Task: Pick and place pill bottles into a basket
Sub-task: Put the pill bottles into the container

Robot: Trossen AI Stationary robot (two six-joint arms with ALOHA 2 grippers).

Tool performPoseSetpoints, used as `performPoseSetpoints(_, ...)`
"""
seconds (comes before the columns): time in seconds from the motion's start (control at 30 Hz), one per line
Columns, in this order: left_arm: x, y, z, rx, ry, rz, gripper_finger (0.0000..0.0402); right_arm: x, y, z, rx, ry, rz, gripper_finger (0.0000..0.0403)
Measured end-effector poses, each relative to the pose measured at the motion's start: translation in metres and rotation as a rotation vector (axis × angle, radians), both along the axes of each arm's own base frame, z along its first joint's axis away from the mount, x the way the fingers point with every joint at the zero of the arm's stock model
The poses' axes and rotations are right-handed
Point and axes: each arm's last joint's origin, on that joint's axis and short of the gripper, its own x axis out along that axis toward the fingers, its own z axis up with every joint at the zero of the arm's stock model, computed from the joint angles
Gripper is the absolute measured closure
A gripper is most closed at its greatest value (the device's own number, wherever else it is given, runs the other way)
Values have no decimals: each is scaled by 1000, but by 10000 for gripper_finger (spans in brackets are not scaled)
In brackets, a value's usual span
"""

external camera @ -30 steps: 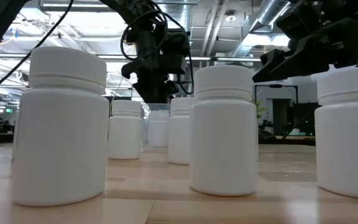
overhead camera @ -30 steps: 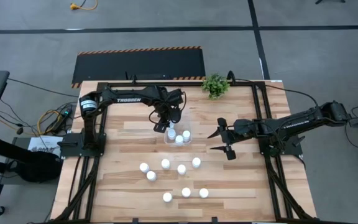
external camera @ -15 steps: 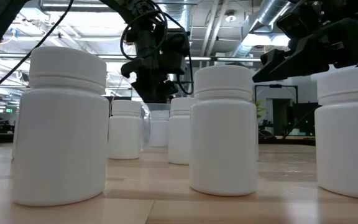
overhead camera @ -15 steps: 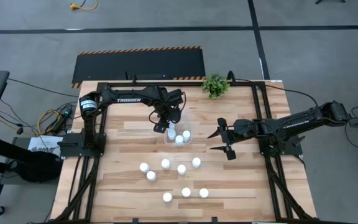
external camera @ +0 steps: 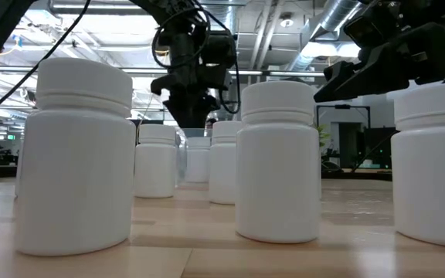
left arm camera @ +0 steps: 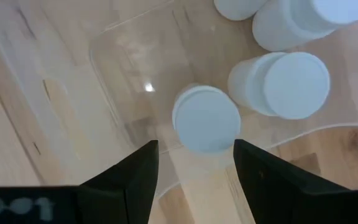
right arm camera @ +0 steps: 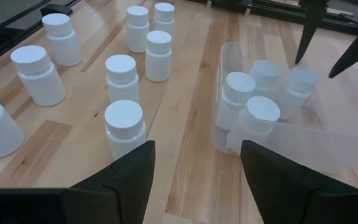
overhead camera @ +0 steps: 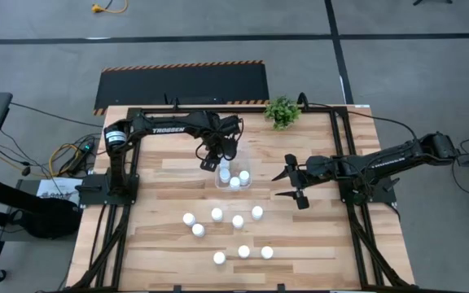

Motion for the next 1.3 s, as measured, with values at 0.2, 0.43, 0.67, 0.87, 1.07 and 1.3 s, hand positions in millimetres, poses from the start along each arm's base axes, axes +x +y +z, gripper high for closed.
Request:
performPoseSetpoints(0.2, 0, 0, 24, -11, 24, -1, 204, 0, 0, 0, 1, 0, 1, 173)
performPoseSetpoints(0.43, -7, -7, 73, -107, 58, 59, 204, 0, 0, 0, 1, 1, 1, 173)
performPoseSetpoints(0.67, -22, -41, 126, -129, -66, 52, 204, 0, 0, 0, 27, 4, -13, 173)
performPoseSetpoints(0.87, -49, -68, 157, -201, -101, 99, 204, 0, 0, 0, 36, 5, -18, 173)
performPoseSetpoints(1.07, -70, -105, 159, -247, -73, 54, 204, 0, 0, 0, 79, 12, -42, 173)
performPoseSetpoints(1.3, -86, -139, 119, -211, -42, 19, 204, 0, 0, 0, 99, 16, -53, 173)
